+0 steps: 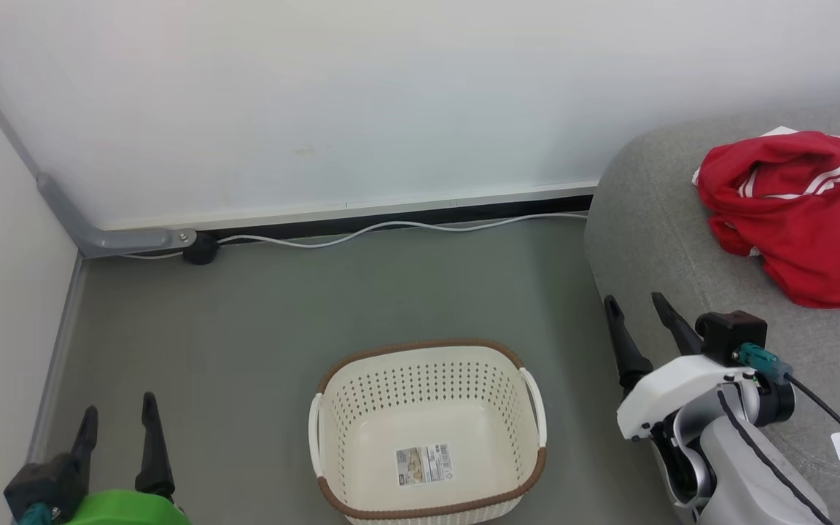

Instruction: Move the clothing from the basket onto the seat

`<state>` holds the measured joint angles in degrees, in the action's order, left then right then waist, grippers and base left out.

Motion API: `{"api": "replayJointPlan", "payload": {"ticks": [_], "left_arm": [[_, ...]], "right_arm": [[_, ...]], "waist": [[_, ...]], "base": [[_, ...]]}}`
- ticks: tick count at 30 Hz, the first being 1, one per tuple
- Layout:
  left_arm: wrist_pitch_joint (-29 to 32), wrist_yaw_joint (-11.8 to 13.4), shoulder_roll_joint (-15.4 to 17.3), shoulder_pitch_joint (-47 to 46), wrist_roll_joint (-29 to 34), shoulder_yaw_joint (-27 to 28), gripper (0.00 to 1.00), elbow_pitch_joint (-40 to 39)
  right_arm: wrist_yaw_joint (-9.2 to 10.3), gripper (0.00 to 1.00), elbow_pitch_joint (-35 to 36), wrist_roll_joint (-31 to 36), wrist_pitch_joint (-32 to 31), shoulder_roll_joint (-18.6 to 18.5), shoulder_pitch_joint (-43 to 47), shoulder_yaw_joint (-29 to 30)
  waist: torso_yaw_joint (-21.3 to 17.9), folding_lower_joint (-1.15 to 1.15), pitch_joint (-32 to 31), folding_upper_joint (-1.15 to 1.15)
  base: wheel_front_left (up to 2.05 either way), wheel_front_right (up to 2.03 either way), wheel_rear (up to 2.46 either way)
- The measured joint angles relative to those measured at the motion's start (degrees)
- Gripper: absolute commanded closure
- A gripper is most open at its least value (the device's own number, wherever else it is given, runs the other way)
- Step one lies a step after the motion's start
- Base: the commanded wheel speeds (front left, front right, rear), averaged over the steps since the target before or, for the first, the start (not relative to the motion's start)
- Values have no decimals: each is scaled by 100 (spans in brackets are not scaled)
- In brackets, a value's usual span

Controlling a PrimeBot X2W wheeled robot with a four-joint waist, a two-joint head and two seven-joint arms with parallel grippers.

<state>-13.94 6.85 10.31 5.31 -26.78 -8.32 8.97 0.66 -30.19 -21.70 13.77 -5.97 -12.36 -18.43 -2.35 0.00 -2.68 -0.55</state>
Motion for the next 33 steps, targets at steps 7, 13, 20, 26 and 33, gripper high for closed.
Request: {"api": "replayJointPlan", "payload": {"ticks": [7,13,20,26,33], "left_arm": [[-25,0,-32,230,47,142,0,-63],[-27,8,-59,328,131,175,0,-202],[-30,25,-67,421,270,172,0,-293],[-31,25,-90,421,338,165,0,-366],[-31,25,-119,421,382,160,0,-416]], "right_arm": [[149,0,325,0,10,5,319,27],[205,0,502,-4,15,41,658,48],[271,0,781,-11,15,44,766,62],[302,0,956,-10,15,23,834,74],[348,0,1122,-9,14,-18,933,88]], "waist": [[16,0,-27,0],[23,0,-21,0],[10,0,29,0],[9,0,78,0],[37,0,110,0]], "base": [[0,0,0],[0,0,0],[0,0,0],[0,0,0],[0,0,0]]}}
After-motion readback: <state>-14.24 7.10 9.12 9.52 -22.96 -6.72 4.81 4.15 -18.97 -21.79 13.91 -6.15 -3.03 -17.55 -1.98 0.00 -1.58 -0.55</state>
